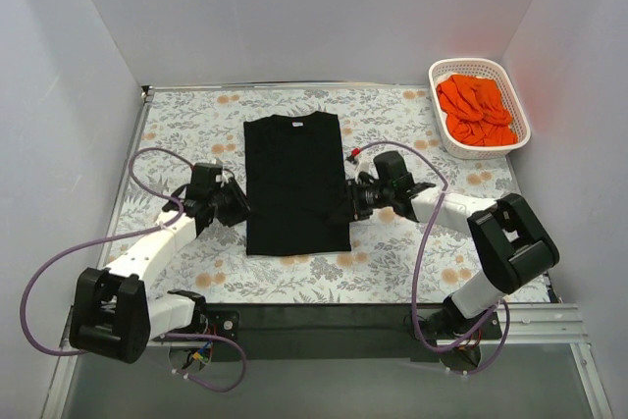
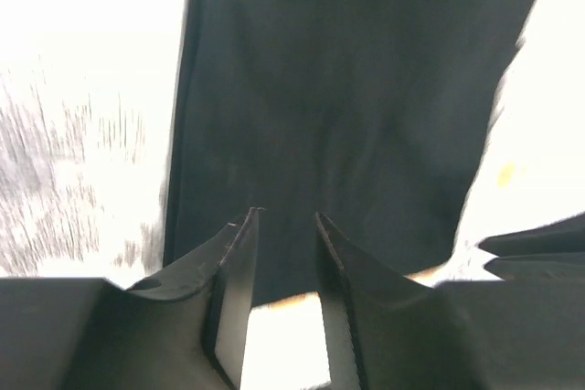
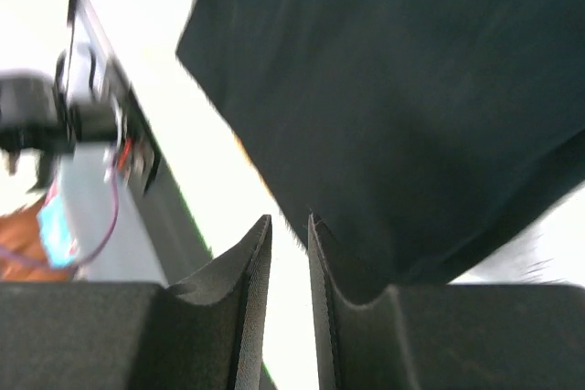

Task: Fold and stack the t-shirts
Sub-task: Fold the tshirt

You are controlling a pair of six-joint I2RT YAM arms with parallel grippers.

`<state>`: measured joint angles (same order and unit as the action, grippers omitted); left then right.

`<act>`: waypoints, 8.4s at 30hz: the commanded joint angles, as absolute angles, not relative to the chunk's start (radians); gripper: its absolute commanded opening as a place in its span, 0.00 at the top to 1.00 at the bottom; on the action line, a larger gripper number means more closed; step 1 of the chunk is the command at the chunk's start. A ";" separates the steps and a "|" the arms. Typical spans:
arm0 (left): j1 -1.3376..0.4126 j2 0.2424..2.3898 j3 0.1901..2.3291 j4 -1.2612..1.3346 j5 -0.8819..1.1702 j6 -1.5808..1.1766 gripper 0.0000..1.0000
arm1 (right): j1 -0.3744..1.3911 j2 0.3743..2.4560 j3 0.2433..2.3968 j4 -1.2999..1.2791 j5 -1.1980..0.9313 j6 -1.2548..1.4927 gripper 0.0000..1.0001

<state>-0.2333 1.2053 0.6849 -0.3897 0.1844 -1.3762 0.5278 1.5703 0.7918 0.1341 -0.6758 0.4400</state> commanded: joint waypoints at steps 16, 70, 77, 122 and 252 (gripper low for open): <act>-0.278 1.169 0.348 -0.443 0.141 -1.681 0.97 | 0.447 1.709 0.424 0.488 -0.730 0.485 0.76; -0.554 1.434 0.698 -0.735 -0.100 -1.552 0.40 | 0.819 1.626 0.919 -0.517 0.047 0.650 0.59; -0.558 1.476 0.675 -0.727 -0.103 -1.537 0.44 | 0.865 1.715 0.948 -0.601 0.095 0.680 0.60; -0.699 1.152 0.783 -1.222 0.362 -1.489 1.00 | 0.884 1.442 1.001 -1.173 -0.088 0.451 0.99; -0.387 1.391 0.850 -0.256 -0.120 -1.226 0.40 | 0.474 1.871 1.339 -0.236 -0.124 0.196 0.55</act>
<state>-0.3885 1.3857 0.8417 -0.2615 -0.1226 -1.2133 0.4927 1.8843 1.3479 -0.2859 -0.1341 0.1886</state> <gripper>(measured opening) 0.601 0.448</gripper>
